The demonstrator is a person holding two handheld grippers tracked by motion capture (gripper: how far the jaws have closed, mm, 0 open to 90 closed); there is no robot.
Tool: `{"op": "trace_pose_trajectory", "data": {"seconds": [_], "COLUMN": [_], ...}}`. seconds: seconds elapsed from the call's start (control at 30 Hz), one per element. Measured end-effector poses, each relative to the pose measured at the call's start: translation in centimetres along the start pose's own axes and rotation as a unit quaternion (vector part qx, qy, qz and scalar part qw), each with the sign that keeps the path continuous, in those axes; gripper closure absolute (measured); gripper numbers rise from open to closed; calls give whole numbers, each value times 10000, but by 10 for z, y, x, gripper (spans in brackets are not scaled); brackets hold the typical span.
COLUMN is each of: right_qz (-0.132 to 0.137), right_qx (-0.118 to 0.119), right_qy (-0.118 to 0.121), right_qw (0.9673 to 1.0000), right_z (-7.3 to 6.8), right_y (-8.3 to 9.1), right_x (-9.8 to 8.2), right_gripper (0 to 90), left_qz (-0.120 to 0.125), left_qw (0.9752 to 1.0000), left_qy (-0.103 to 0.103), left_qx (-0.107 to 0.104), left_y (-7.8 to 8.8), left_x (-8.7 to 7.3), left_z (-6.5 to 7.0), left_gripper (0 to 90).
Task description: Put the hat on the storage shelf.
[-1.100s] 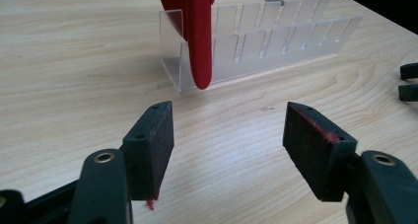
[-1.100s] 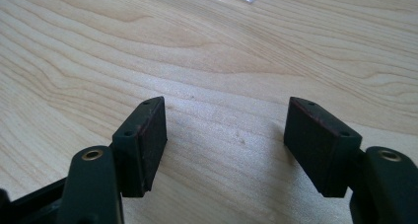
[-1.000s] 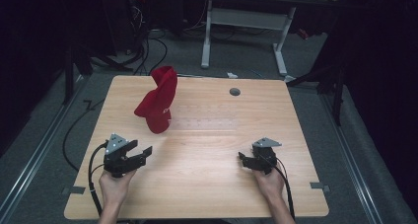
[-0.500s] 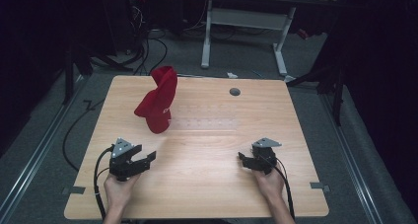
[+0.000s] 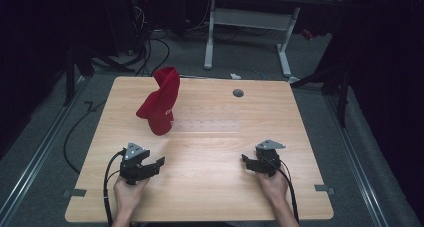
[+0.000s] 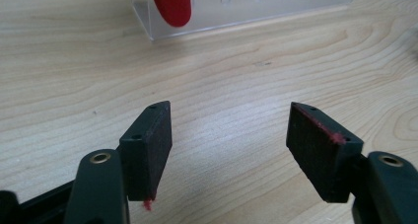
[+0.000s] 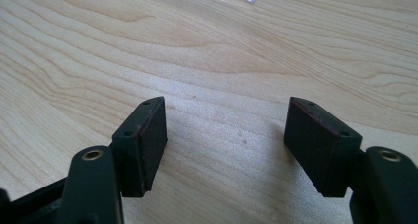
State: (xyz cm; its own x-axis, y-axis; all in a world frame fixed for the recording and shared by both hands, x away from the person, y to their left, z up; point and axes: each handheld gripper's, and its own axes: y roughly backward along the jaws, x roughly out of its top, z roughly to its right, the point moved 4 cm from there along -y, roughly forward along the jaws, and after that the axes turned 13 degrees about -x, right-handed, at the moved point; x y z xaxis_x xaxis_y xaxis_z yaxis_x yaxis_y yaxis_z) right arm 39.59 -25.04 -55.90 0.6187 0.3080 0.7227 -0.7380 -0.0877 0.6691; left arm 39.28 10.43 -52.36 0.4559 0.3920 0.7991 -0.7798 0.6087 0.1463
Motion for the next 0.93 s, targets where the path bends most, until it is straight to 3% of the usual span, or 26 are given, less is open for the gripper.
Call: {"op": "trace_pose_trajectory", "data": {"seconds": [0.17,0.33,0.67,0.93], "right_qz": [-2,-1,-1,-3], "right_qx": [-2,-2,4,8], "right_qy": [-2,-2,2,5], "right_qw": [10000,10000,10000,10000], "right_z": [0,0,0,0], "right_y": [0,0,0,0], "right_x": [0,0,0,0], "right_gripper": [331,331,329,327], "left_qz": [-74,-95,-339,-268], "left_qw": [10000,9998,9960,9967], "left_qy": [2,-135,-662,-612], "left_qx": [33,136,486,460], "left_y": [-6,-14,-24,-25], "left_x": [-6,-13,-32,-33], "left_z": [-1,-3,-10,-11], "left_gripper": [338,338,336,307]}}
